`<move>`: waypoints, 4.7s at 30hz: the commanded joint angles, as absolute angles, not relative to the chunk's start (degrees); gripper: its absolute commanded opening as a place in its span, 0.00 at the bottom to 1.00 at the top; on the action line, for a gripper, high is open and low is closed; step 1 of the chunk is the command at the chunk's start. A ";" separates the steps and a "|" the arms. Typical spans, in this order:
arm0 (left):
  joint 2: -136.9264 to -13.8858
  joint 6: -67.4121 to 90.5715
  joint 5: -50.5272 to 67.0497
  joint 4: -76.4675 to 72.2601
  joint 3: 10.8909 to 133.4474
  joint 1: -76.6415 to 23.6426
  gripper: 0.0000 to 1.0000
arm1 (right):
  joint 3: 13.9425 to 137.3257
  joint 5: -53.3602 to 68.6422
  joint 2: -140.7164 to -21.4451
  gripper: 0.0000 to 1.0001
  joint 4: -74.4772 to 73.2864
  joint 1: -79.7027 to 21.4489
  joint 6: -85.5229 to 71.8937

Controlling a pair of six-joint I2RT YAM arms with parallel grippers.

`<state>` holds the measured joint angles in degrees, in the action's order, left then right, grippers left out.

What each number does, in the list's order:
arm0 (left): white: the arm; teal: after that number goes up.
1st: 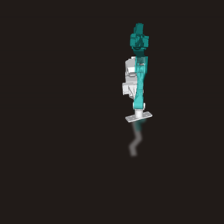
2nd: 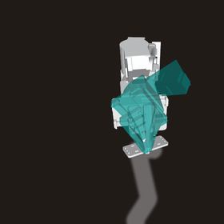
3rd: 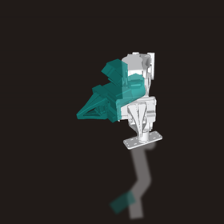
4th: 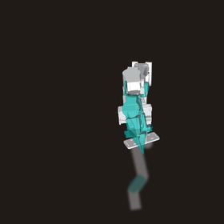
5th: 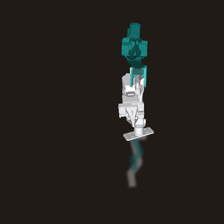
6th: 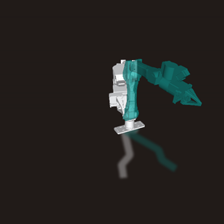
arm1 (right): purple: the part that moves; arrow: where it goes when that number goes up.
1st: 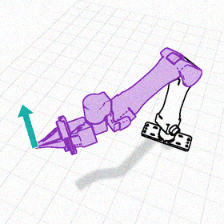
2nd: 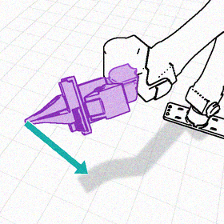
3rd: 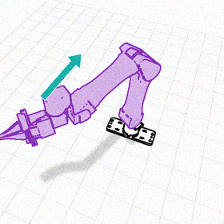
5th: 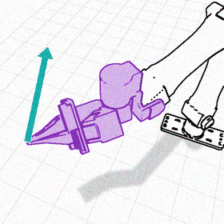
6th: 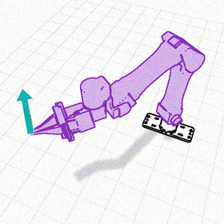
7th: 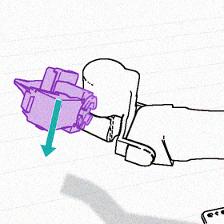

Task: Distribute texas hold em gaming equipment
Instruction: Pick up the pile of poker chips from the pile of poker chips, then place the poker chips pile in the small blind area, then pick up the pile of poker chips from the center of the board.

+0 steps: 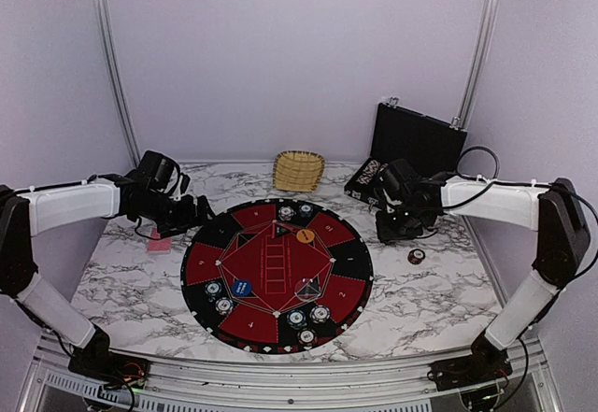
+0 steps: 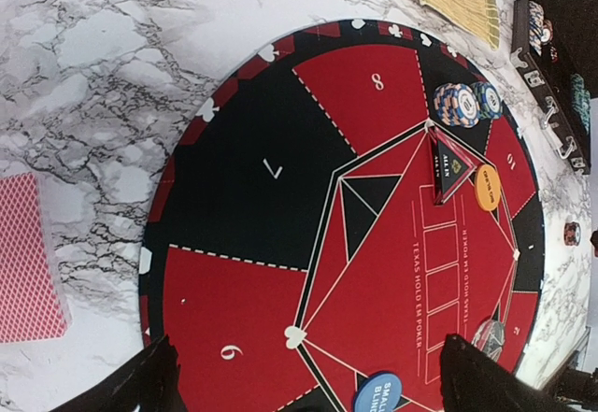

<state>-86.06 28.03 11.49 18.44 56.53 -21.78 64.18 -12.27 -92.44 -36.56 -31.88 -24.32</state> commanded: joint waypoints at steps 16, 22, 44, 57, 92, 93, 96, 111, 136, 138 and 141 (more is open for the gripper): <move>-81.53 27.97 14.42 21.56 52.19 -14.69 0.99 | 103.27 -14.81 -120.20 0.26 -48.53 -62.53 -27.92; -82.34 27.46 14.92 22.54 53.60 -12.98 0.99 | 120.89 -14.49 -131.70 0.26 -53.96 -68.91 -25.71; -82.94 26.19 15.39 22.60 53.74 -11.87 0.99 | 143.00 -4.68 -148.73 0.28 -51.90 -76.11 -21.17; -83.29 26.10 15.65 22.42 53.89 -11.69 0.99 | 143.43 -3.55 -151.45 0.28 -48.54 -76.89 -18.56; -82.71 26.28 17.97 20.97 52.74 -11.51 0.99 | 144.65 -5.90 -153.83 0.49 -46.87 -77.03 -16.08; -82.74 26.28 18.01 20.92 52.69 -11.51 0.99 | 144.71 -5.79 -153.69 0.49 -46.71 -77.12 -16.13; -82.64 26.28 18.01 20.92 52.57 -11.51 0.99 | 145.06 -5.80 -153.23 0.50 -46.58 -76.99 -16.19; -82.72 26.20 17.27 20.82 53.37 -11.51 0.99 | 144.67 -7.00 -147.03 0.51 -45.62 -75.95 -16.01; -84.24 26.19 11.21 23.02 58.42 -21.05 0.99 | 77.27 -19.02 -98.95 0.54 -33.71 -50.91 -27.67; -84.45 26.28 11.10 23.16 58.76 -21.20 0.99 | 71.67 -19.15 -94.77 0.55 -33.64 -46.36 -28.75; -84.74 26.07 10.93 23.56 59.59 -21.23 0.99 | 64.48 -18.54 -89.87 0.55 -33.63 -39.99 -29.81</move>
